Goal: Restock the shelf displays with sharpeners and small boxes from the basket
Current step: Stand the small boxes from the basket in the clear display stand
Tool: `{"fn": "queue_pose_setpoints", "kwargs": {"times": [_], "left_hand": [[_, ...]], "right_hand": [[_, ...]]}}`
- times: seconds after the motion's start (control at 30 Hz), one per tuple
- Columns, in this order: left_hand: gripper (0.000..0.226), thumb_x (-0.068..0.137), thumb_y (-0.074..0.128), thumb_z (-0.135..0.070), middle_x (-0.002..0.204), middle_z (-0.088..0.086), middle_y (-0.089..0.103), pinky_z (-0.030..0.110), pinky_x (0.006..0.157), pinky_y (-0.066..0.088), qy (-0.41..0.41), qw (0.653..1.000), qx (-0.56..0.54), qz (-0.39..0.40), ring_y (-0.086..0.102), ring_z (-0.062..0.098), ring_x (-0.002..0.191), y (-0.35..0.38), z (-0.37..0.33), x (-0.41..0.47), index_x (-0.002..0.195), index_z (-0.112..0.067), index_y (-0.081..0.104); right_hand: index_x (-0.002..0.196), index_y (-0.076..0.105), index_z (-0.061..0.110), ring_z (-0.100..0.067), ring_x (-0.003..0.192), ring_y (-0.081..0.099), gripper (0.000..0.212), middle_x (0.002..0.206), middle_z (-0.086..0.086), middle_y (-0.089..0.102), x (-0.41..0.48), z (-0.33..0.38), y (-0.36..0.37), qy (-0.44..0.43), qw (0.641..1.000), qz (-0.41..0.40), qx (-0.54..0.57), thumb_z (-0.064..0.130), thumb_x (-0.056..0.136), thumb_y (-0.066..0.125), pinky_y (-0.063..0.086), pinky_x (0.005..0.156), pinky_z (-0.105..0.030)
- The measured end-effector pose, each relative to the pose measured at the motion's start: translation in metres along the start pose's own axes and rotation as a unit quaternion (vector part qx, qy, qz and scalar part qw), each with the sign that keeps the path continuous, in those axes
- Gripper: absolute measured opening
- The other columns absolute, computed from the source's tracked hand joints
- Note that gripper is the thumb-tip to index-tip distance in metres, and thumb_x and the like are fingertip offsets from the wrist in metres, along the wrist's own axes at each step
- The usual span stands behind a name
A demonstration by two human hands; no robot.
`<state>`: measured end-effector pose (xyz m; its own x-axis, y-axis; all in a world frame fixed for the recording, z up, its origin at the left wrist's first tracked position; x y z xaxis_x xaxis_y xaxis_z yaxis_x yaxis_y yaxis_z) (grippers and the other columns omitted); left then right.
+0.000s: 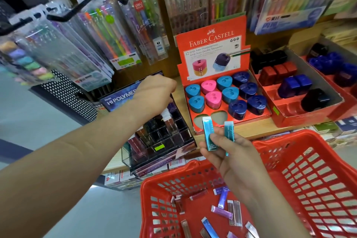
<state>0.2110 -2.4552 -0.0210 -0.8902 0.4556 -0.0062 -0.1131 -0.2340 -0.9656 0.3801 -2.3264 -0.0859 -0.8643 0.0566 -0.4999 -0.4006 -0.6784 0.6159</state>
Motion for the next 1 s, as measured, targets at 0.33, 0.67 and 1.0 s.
{"fn": "queue_pose_setpoints", "kwargs": {"times": [0.33,0.67,1.0], "left_hand": [[0.019,0.092,0.062,-0.025,0.079,-0.002,0.071,0.024,0.064,0.056,-0.045,0.916,-0.394,0.057,0.065,0.009,0.066,-0.034,-0.014,-0.028,0.095,-0.010,0.072],[0.009,0.085,0.066,-0.004,0.078,0.009,0.072,0.021,0.066,0.058,-0.115,0.798,-0.585,0.085,0.068,0.013,0.069,-0.048,0.008,-0.053,0.091,-0.009,0.071],[0.004,0.086,0.068,-0.003,0.071,0.013,0.070,0.025,0.063,0.060,-0.167,0.892,-0.420,0.016,0.068,0.010,0.056,-0.052,0.078,-0.076,0.084,-0.007,0.069]], "right_hand": [[0.091,0.068,0.001,-0.026,0.080,0.071,0.008,0.099,-0.024,0.071,-0.004,0.005,0.005,-0.031,0.999,0.001,-0.018,-0.003,0.085,0.064,0.060,0.069,-0.025],[0.102,0.070,0.011,-0.008,0.055,0.051,0.022,0.068,0.001,0.058,-0.009,0.008,0.005,-0.018,0.997,-0.026,-0.075,0.029,0.091,0.062,0.040,0.053,-0.024],[0.095,0.065,0.002,-0.010,0.057,0.044,0.017,0.071,-0.004,0.050,-0.010,0.000,0.009,-0.011,0.991,0.004,-0.131,0.010,0.098,0.050,0.035,0.056,-0.025]]}}
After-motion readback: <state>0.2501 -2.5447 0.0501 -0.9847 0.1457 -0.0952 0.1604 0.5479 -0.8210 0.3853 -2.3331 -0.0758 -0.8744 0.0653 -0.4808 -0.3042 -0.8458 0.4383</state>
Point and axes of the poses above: each hand's wrist, its own x-axis towards the middle knuckle, its own y-axis out of the palm, z = x × y, the point moved 4 cm from there along x, towards the middle knuckle
